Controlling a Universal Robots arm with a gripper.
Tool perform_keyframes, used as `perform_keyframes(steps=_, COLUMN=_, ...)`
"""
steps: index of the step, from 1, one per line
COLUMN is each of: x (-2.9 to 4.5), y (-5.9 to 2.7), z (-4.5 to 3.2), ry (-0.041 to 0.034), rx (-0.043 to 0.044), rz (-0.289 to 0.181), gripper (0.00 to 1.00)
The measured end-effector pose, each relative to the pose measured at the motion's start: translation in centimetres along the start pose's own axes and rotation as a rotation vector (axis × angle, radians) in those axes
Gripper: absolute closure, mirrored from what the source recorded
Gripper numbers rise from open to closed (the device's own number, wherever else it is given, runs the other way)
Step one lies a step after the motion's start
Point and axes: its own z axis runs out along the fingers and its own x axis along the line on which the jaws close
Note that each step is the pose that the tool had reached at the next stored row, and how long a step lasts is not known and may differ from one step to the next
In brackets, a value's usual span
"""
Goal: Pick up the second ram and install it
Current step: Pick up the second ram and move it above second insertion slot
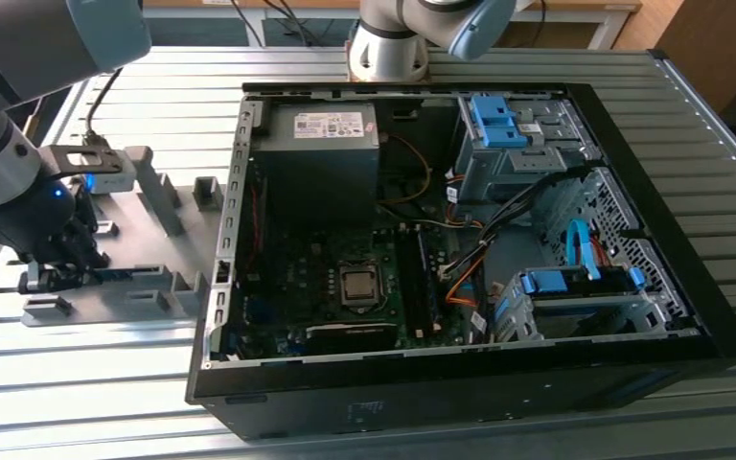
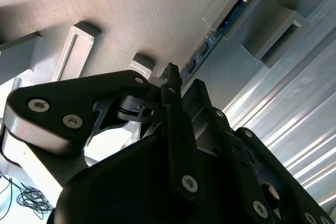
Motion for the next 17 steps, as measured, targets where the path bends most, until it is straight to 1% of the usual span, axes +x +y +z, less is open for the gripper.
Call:
perform_keyframes(steps=11, x=-0.18, y=-0.01, z=0.29, ry=0.0, rx=0.0, rz=0.0, gripper=0.71)
perform_keyframes(steps=17, x=-0.17, y=-0.01, z=0.62, ry=0.0, rx=-0.0001, rz=0.0, gripper=0.71)
